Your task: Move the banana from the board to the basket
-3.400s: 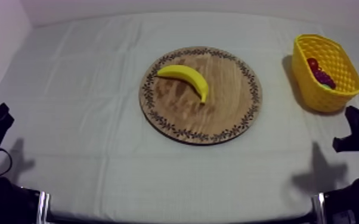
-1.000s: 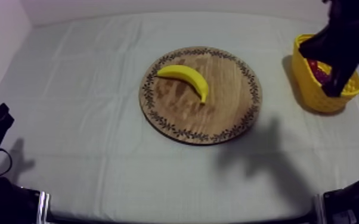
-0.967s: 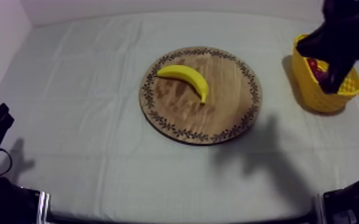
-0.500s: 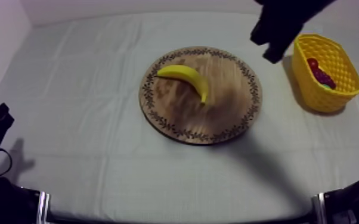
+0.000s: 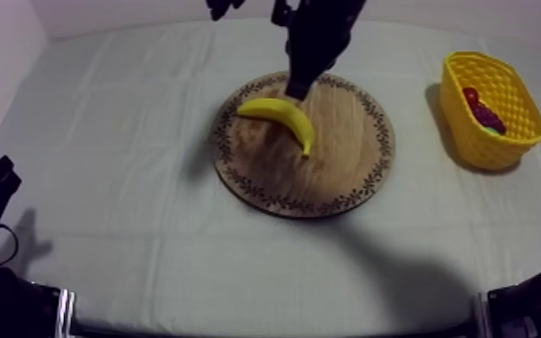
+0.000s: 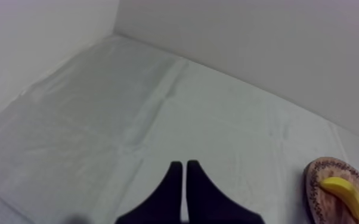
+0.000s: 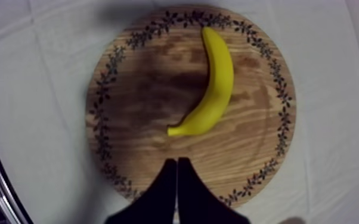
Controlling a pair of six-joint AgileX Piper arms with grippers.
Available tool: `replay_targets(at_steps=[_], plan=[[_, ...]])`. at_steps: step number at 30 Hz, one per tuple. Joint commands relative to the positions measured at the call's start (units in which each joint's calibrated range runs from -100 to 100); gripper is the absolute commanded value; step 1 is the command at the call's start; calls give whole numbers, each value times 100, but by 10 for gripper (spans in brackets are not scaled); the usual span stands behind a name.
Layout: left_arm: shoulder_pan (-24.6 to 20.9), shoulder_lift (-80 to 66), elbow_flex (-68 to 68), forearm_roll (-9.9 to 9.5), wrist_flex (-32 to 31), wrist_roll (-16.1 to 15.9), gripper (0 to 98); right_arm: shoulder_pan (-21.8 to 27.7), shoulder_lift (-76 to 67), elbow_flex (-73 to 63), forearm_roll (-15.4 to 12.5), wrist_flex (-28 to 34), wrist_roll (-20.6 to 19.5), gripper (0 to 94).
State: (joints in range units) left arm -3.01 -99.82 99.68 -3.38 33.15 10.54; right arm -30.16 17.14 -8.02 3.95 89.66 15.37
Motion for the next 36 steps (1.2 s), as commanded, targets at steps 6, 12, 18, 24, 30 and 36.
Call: replay_targets(at_steps=[6, 12, 18, 24, 30, 36], plan=[[1, 0, -1, -1, -1, -2, 1, 42, 538, -849, 76, 92, -56, 122], [1, 0, -1, -1, -1, -2, 1, 78, 719, -981, 128, 96, -95, 379], [1, 0, -1, -1, -1, -2, 1, 109, 760, -984, 168, 76, -130, 600], [1, 0, -1, -1, -1, -2, 1, 102, 767, -955, 285, 77, -219, 751], [1, 0, -1, -1, -1, -2, 1, 129, 900, -895, 301, 56, -246, 798], [1, 0, -1, -1, -1, -2, 1, 182, 1308, -657, 281, -213, -273, 812]])
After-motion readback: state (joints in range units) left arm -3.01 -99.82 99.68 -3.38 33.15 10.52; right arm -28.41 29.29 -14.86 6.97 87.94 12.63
